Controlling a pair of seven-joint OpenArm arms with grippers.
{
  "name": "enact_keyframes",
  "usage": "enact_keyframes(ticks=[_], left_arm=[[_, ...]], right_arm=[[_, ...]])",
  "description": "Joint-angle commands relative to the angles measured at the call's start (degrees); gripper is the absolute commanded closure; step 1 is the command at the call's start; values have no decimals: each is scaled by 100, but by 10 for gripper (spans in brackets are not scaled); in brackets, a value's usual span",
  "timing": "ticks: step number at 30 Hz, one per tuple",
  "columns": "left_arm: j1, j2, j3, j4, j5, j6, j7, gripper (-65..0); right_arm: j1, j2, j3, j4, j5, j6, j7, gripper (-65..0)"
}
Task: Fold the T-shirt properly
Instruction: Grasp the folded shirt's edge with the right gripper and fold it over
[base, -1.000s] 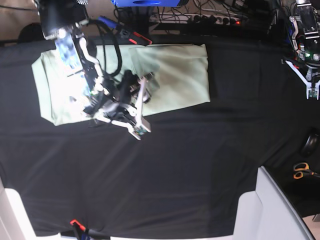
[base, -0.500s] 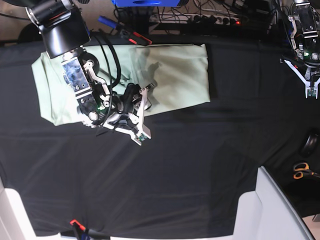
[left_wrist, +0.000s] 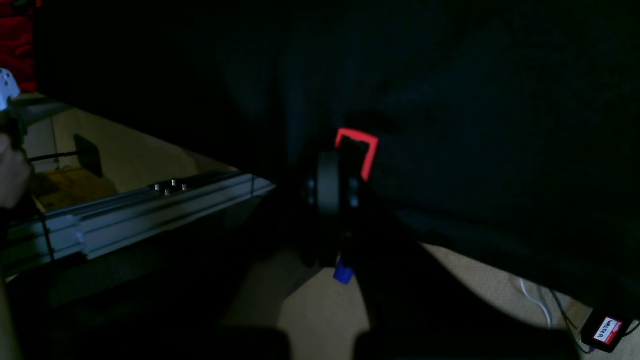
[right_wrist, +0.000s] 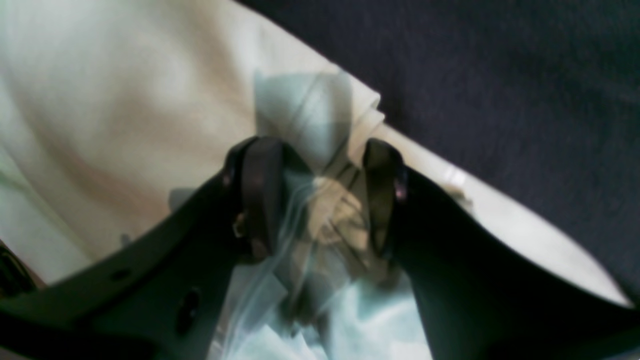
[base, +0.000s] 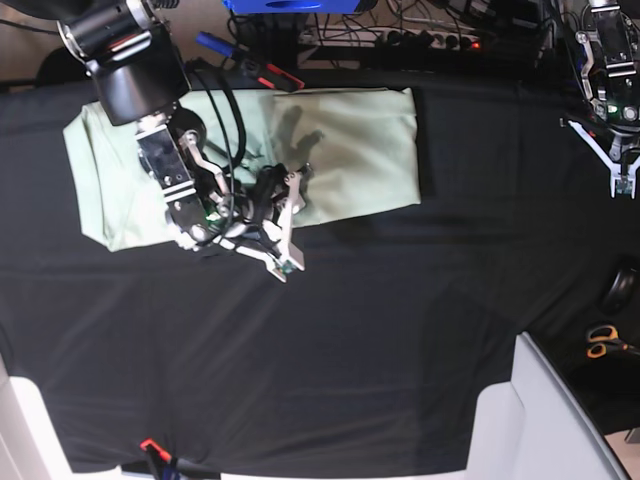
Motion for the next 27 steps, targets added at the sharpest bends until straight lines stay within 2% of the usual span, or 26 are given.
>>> enact_keyframes(ticks=[1,3,4,11,18,24,27], left_arm=[[-14,-100,-26,80,73,41,-39,0],[-23,-100,-26,80,73,41,-39,0],[-23,-100,-26,80,73,41,-39,0],[-32,-100,-26,80,73,41,-39,0],[-40,-108,-26,71,73,41,-39,0],[-40,-108,-26,71,73,41,-39,0],[-40,-108,-26,71,73,41,-39,0]], right_arm=[[116,-50,10,68,65,13,110,-164],[116,-50,10,77,65,13,110,-32],[116,-50,10,94,65,13,93,0],[99,-50,19,112,65,-13,-22,0],[-227,-23,19,1017,65,-813,-136,0],[-367,-14,28,1492,65,-1007,-479,0],[-403,-14,353,1580,65,-1121,-593,0]])
